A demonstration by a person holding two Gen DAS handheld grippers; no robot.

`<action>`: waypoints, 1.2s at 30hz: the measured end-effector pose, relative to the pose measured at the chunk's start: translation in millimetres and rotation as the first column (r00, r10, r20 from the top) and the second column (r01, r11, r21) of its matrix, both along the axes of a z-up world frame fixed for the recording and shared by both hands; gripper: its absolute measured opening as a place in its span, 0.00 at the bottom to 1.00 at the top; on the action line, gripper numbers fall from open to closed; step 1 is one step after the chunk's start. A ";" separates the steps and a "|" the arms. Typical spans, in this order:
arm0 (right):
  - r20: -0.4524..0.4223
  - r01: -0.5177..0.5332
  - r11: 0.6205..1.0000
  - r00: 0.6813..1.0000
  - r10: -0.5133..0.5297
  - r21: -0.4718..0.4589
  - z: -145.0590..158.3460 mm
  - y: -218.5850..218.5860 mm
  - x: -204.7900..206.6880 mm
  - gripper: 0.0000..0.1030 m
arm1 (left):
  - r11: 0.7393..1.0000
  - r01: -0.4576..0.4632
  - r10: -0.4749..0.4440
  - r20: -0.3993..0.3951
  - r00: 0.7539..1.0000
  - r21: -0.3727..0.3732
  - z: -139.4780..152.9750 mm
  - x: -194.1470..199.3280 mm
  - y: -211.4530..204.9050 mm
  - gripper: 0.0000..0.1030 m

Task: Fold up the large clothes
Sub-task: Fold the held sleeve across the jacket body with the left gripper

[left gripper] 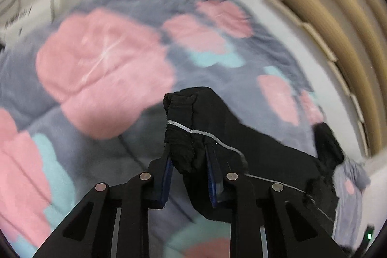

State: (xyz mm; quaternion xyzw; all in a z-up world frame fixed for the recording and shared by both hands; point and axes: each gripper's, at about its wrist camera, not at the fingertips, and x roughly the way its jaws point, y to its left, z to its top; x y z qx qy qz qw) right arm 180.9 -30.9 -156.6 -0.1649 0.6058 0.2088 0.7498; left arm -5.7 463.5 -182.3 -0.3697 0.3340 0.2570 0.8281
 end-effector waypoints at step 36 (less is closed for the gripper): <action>-0.070 0.092 0.973 0.994 -0.078 0.212 -13.8 -95.3 86.6 0.75 | 0.770 0.638 -0.635 -0.111 0.764 -0.017 21.9 224.6 -316.6 0.19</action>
